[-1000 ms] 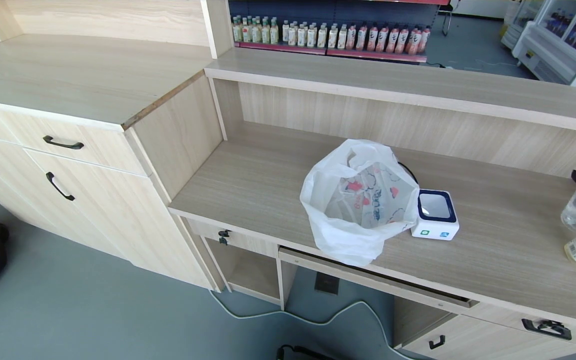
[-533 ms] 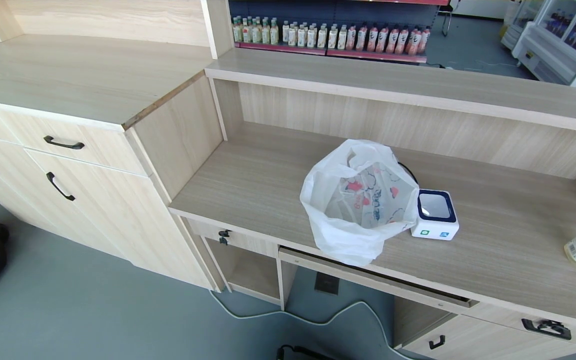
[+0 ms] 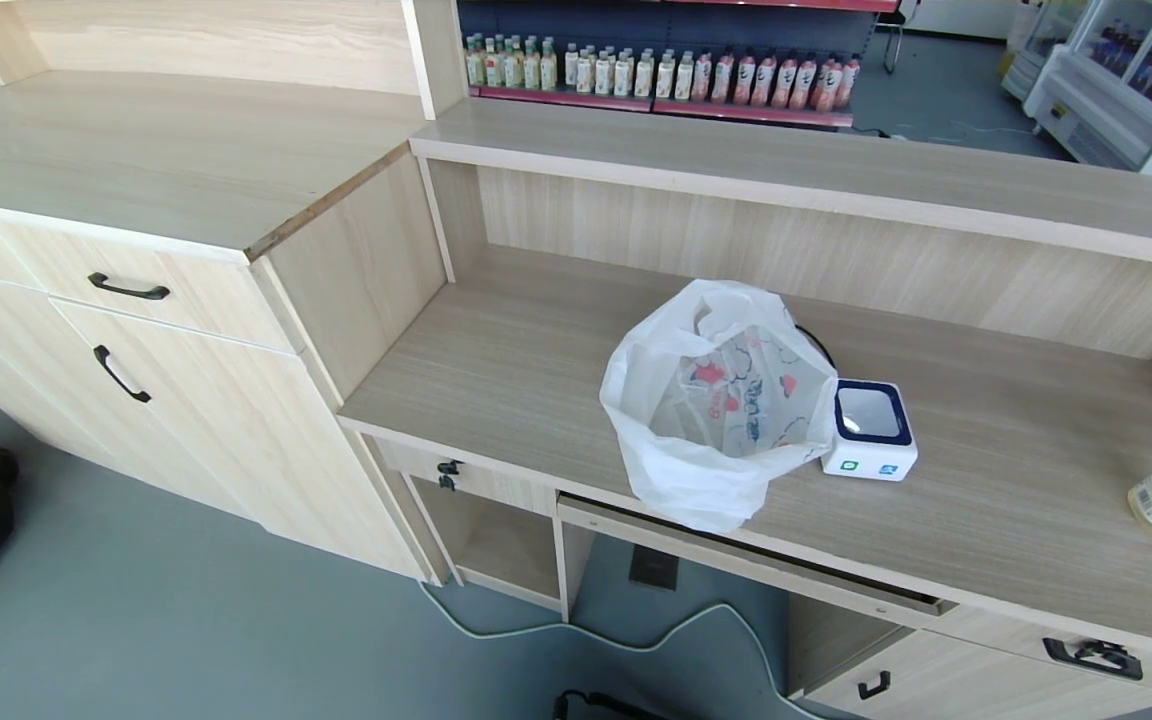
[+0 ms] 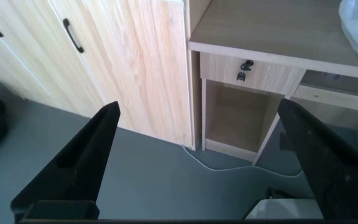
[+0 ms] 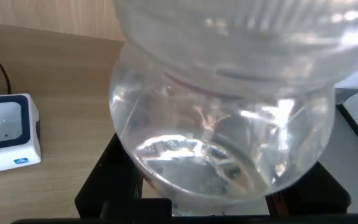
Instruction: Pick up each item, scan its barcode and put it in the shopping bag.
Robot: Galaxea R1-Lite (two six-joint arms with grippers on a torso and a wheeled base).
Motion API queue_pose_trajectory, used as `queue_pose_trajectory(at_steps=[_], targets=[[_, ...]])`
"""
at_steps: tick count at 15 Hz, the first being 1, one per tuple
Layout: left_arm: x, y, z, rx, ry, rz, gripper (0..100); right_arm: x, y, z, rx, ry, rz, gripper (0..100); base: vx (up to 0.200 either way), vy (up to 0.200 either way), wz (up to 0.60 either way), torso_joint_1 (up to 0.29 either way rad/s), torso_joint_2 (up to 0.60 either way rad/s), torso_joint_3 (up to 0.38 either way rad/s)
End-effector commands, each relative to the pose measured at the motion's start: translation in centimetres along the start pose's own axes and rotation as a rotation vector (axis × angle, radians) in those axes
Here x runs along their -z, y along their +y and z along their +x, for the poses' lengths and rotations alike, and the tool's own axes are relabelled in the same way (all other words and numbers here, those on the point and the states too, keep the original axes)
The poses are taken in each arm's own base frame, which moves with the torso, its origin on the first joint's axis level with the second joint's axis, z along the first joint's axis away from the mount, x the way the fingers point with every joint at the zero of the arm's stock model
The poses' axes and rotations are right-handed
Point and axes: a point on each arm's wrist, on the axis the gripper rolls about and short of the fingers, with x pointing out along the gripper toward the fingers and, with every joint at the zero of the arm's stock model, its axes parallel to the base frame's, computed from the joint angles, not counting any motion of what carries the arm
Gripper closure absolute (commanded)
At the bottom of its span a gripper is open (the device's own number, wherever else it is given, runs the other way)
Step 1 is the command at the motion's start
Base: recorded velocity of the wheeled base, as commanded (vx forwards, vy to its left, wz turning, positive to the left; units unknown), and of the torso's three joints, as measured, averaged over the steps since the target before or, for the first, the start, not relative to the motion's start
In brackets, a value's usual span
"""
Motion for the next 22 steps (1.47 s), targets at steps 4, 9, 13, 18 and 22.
queue_pose_trajectory(at_steps=[4, 9, 13, 18, 22], targets=[[0.0, 0.0, 0.0, 0.000, 0.000, 0.000, 0, 0.0, 4.1, 2.0, -0.157, -0.042, -0.018, 100, 0.000, 0.000, 0.60, 0.005, 0.00, 0.006], [0.0, 0.0, 0.0, 0.000, 0.000, 0.000, 0, 1.5, 9.8, 6.1, -0.352, -0.060, 0.108, 100, 0.000, 0.000, 0.12, 0.000, 0.00, 0.001], [0.0, 0.0, 0.0, 0.000, -0.001, 0.000, 0, 5.0, 14.4, 8.4, -0.549, -0.004, 0.170, 100, 0.000, 0.000, 0.00, 0.000, 0.00, 0.000], [0.0, 0.0, 0.0, -0.002, 0.000, 0.000, 0, 7.6, 19.8, 11.5, -0.608, -0.047, 0.203, 100, 0.000, 0.000, 0.00, 0.000, 0.00, 0.000], [0.0, 0.0, 0.0, 0.000, -0.001, 0.000, 0, 8.6, 22.0, 14.1, -0.605, -0.066, 0.209, 100, 0.000, 0.000, 0.00, 0.000, 0.00, 0.000]])
